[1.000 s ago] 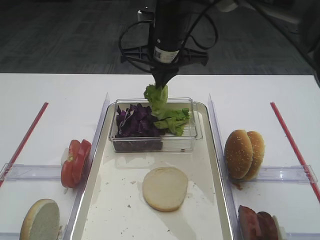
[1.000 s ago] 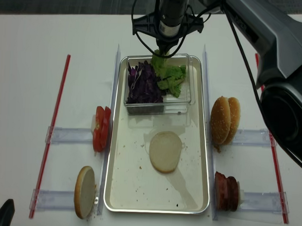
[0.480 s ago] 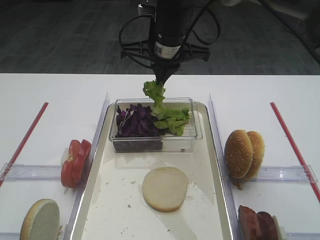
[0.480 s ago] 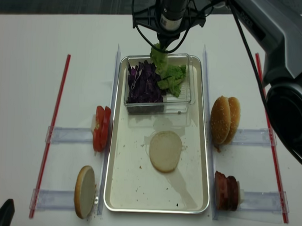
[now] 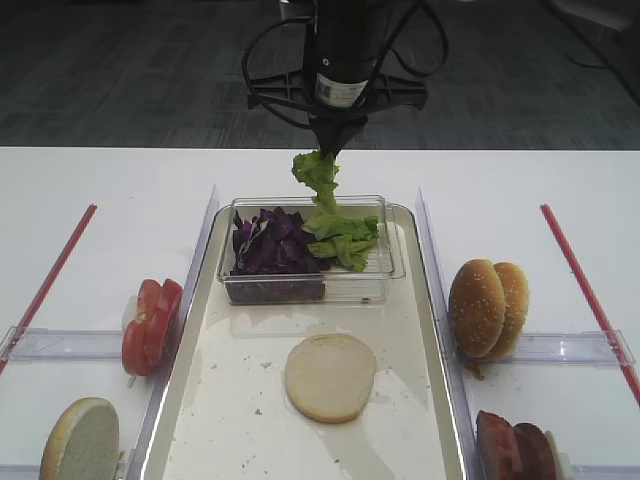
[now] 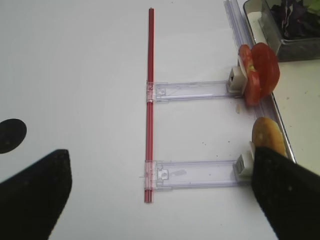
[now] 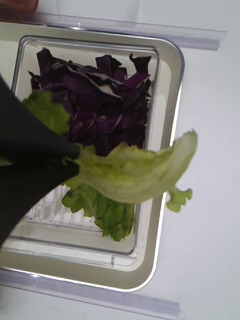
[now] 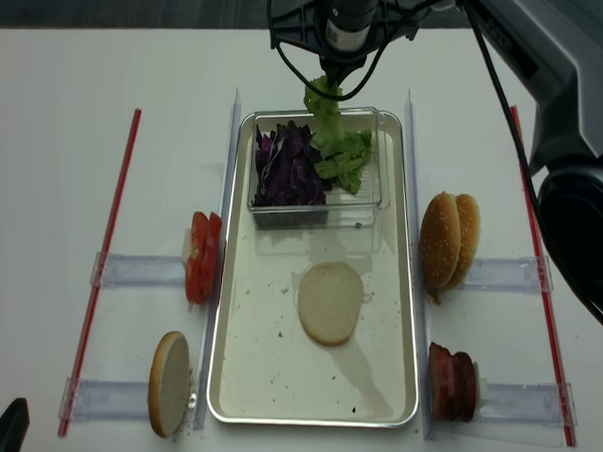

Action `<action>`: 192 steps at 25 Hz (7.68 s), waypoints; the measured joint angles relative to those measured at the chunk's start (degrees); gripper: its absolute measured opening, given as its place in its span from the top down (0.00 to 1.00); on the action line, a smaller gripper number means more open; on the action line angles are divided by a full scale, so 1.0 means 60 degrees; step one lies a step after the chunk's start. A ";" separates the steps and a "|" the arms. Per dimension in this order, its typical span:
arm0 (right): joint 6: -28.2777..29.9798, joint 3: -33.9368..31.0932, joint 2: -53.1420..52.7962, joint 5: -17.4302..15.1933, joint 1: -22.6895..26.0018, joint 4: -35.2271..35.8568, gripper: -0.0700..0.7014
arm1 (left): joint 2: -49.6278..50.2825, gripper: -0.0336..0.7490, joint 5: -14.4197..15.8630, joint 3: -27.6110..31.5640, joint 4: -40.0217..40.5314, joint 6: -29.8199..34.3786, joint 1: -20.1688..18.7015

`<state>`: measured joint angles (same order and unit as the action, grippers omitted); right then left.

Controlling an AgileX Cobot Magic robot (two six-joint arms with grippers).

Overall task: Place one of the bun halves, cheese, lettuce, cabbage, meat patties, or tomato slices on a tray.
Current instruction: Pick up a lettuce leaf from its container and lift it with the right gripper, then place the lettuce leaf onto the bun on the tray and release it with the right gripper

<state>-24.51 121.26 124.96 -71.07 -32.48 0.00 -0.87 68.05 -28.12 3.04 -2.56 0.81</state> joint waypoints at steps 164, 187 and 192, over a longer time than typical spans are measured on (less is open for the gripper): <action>-0.1092 -0.6493 -0.1689 0.0995 -0.2662 -0.0240 0.85 | -0.0020 0.10 0.0000 0.0000 0.0016 0.0000 0.0000; -0.1070 -0.6493 -0.1689 0.0868 -0.2662 -0.0240 0.39 | -0.0020 0.10 0.0000 0.0000 0.0016 0.0000 0.0000; -0.1070 -0.6493 -0.1689 0.0868 -0.2662 -0.0257 0.35 | -0.0020 0.10 0.0000 0.0000 0.0016 0.0000 0.0000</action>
<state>-30.93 82.30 114.82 -65.86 -48.45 -1.54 -0.99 68.05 -28.12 3.13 -2.56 0.81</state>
